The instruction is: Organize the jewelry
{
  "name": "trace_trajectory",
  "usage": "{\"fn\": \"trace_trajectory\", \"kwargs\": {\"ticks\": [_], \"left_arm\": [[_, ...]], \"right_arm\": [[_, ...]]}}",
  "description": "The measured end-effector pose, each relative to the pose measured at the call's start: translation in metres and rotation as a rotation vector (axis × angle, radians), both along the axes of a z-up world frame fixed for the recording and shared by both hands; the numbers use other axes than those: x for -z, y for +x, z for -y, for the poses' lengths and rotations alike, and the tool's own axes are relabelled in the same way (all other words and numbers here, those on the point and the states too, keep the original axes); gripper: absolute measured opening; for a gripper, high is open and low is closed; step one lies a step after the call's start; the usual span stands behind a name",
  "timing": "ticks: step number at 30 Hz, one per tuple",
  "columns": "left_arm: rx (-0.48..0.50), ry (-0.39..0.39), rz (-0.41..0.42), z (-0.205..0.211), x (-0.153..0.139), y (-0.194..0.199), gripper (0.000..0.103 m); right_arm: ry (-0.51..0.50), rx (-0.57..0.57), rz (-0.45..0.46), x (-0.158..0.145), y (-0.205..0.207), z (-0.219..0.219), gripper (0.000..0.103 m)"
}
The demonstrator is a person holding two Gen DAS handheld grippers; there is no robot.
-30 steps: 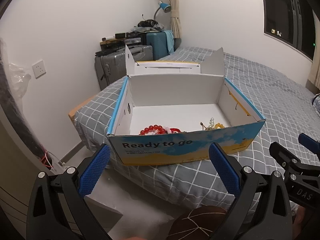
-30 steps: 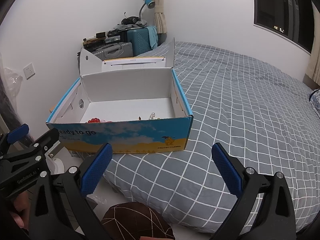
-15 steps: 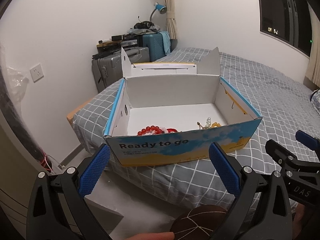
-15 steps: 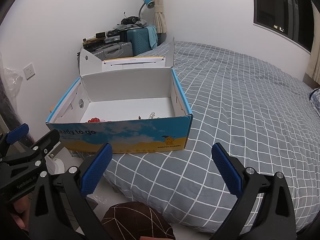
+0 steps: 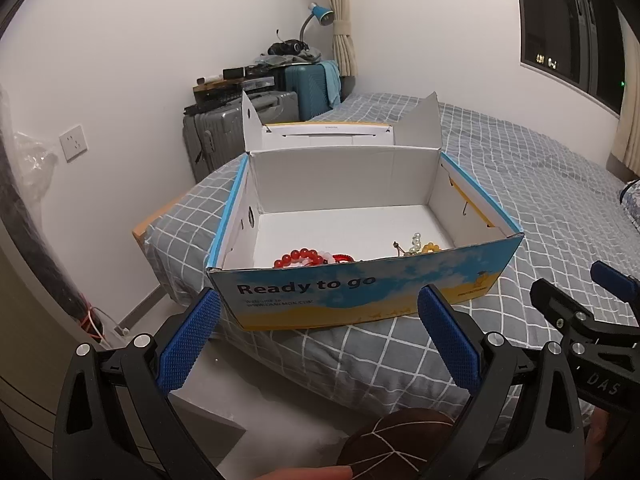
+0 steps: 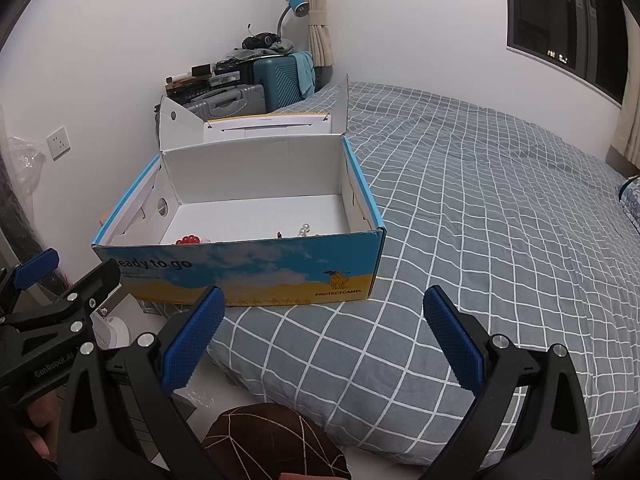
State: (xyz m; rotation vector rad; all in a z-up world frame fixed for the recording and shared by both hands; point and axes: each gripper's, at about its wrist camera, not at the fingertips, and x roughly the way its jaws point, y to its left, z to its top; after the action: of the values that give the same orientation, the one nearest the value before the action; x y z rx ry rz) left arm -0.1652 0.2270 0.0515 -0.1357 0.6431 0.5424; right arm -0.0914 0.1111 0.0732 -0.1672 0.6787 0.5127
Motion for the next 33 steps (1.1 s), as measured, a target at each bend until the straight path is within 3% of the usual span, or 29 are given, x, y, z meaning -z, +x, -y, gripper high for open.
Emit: {"fn": "trace_trajectory", "kwargs": {"ticks": [25, 33], "left_arm": [[-0.022, 0.018, 0.01, 0.0007, 0.0015, -0.0026, 0.097], [-0.029, -0.017, 0.013, -0.0036, 0.0004, -0.0037, 0.097]], "right_arm": [[0.0, 0.002, -0.002, 0.0012, -0.0005, -0.0008, 0.095], [0.0, 0.002, -0.002, 0.002, -0.0002, -0.0003, 0.095]]}}
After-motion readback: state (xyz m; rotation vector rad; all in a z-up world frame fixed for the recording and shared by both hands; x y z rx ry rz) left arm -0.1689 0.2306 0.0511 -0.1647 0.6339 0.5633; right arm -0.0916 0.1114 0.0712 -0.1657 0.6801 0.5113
